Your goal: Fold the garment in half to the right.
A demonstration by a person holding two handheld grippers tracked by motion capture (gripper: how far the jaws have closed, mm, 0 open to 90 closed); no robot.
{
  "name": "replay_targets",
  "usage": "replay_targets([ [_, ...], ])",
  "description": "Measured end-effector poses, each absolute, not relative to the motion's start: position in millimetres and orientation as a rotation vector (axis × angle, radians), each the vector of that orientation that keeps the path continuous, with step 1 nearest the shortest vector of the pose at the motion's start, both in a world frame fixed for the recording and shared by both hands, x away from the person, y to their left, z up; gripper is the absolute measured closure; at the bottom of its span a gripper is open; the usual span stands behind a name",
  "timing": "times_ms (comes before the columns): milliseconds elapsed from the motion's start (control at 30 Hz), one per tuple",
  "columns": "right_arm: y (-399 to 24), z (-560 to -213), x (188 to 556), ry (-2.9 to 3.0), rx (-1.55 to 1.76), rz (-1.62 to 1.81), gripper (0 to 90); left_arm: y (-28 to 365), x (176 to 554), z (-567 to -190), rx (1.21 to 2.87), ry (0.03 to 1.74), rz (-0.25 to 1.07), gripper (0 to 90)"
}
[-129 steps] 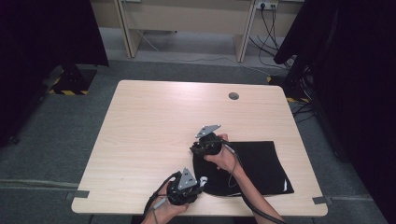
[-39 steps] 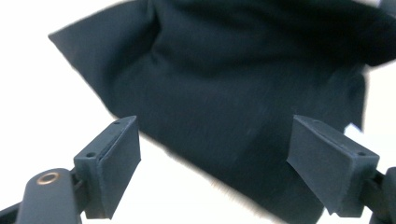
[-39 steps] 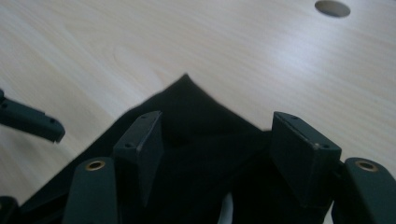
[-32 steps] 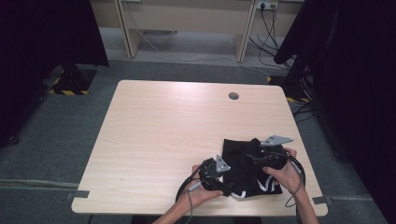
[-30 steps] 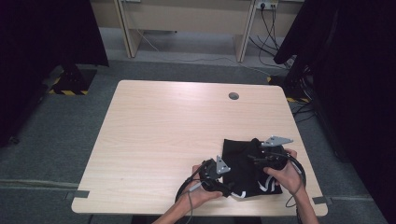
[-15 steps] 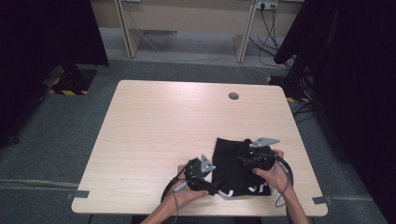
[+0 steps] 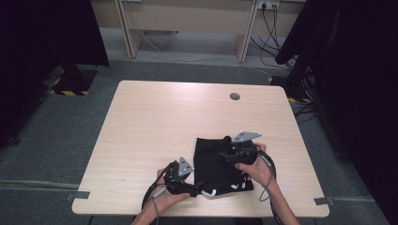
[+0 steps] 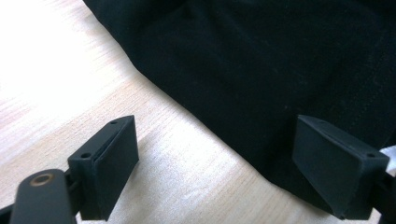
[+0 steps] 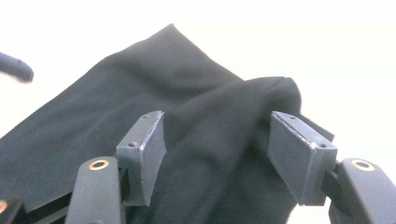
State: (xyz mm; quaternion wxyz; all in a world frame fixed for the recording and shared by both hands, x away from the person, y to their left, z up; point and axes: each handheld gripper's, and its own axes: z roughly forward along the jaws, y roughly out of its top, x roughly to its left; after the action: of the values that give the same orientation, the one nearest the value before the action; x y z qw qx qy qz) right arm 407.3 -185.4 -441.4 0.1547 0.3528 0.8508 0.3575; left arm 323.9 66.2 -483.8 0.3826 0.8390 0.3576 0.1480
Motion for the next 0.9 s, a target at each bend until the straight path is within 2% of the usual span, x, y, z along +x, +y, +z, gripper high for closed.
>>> replay_targets([
  [167,-199,-424,426,2.321,1.110,1.043,34.3,66,325,-484,2.140,0.912,0.377,12.6],
  [333,-193,-434,445,2.350,1.164,1.034,38.2,66,325,-484,2.140,0.913,0.378,12.3],
  [400,-188,-440,448,2.377,1.168,1.027,46.0,66,325,-484,2.139,0.913,0.377,12.3],
  [433,-187,-444,449,2.403,1.161,1.019,52.3,66,325,-484,2.140,0.913,0.377,12.3],
  [500,-186,-450,451,2.431,1.138,1.027,70.9,66,325,-484,2.139,0.913,0.377,12.3],
  [600,-189,-450,449,2.453,1.064,1.028,85.2,66,325,-484,2.139,0.913,0.376,12.2],
  [900,-208,-416,436,2.346,0.991,1.165,87.6,66,325,-484,2.138,0.914,0.374,12.1],
])
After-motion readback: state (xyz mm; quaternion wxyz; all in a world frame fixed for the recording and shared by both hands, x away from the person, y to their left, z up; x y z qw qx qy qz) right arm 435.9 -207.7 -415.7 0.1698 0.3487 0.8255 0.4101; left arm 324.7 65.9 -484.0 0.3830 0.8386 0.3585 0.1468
